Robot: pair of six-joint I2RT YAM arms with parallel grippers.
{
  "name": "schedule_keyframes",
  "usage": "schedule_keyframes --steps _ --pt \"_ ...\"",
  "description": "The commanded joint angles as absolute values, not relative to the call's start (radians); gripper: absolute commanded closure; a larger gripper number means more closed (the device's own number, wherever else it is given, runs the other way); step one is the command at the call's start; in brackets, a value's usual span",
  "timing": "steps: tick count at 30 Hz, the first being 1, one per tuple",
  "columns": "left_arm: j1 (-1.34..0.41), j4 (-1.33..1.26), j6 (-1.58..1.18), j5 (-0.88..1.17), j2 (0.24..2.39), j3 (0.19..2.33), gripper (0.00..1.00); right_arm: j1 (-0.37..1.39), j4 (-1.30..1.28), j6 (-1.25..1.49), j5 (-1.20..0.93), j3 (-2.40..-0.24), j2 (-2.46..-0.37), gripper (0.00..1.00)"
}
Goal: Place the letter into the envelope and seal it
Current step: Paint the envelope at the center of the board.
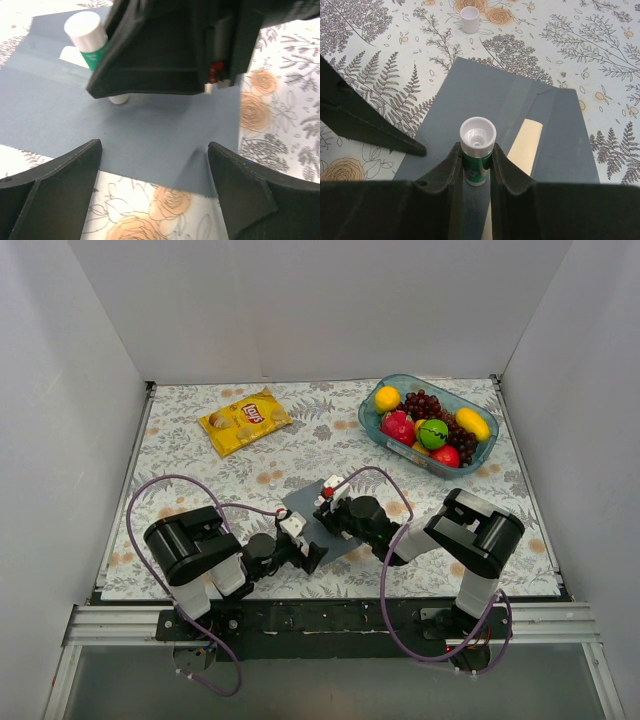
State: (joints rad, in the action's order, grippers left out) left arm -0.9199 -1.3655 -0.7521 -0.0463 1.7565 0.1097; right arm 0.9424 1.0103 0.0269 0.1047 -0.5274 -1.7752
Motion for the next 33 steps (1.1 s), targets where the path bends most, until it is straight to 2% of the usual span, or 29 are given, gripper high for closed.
schedule_keyframes --steps 1,7,21,33 --pt "-0.965 -1.223 -0.827 -0.002 1.727 0.072 0.15 0.937 0.879 0.017 0.104 -0.529 -1.812 0.99" --pt "-0.994 -1.223 -0.833 -0.020 1.721 0.063 0.15 0.933 0.879 0.014 0.098 -0.522 -1.809 0.99" --pt "-0.994 -1.262 -0.635 -0.270 1.655 0.112 0.09 0.933 0.893 0.020 0.072 -0.511 -1.798 0.99" --pt "-0.994 -1.397 -0.589 -0.238 1.759 0.103 0.10 0.930 0.897 0.023 0.064 -0.506 -1.801 0.99"
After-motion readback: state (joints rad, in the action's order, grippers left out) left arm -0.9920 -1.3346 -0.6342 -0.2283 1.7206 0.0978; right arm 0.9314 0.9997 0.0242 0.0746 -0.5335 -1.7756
